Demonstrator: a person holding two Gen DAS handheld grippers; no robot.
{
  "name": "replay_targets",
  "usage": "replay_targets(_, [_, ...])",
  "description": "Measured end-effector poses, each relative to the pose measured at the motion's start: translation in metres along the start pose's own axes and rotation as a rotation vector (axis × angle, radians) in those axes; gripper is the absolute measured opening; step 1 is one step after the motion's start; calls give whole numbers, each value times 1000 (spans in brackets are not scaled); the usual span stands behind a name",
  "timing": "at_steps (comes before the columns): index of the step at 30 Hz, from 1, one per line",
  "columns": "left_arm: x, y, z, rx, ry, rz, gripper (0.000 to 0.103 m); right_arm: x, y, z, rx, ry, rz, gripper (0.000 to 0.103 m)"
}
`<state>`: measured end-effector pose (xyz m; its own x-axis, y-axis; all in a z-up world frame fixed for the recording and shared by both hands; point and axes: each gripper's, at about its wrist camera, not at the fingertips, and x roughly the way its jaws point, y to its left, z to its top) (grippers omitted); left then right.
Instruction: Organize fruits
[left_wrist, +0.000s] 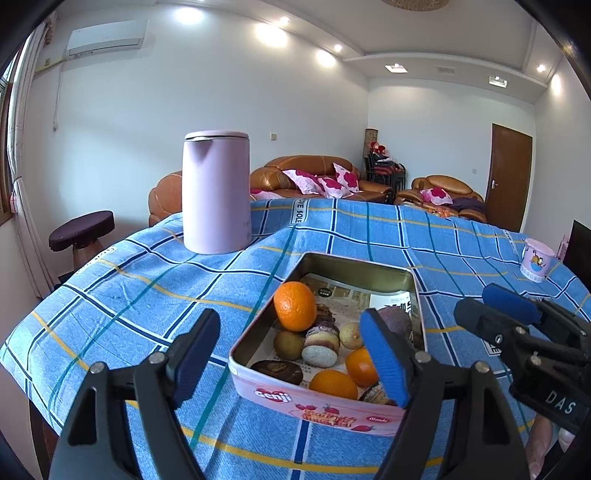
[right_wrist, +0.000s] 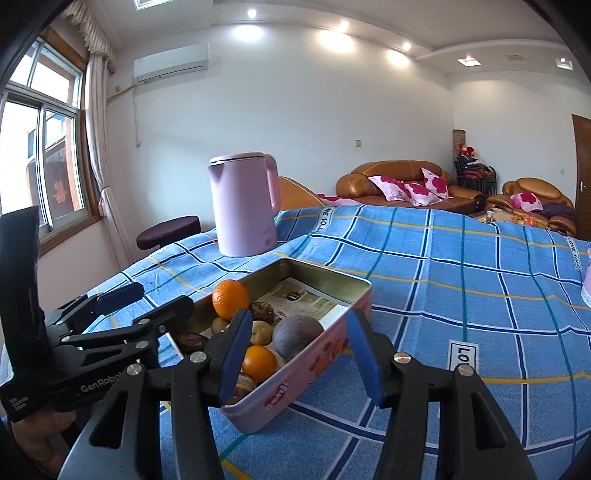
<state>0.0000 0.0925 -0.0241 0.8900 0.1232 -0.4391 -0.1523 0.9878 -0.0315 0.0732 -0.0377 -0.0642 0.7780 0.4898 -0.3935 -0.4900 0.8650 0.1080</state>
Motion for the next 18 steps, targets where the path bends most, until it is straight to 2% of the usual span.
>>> replay_targets(5, [-3,0,0,-2,-9,6,88,-1,-2,-1,9,-2,-9,56])
replay_targets(18, [-3,0,1,-3,-10,8,88,-4,-3,0,12,-9,-12,57])
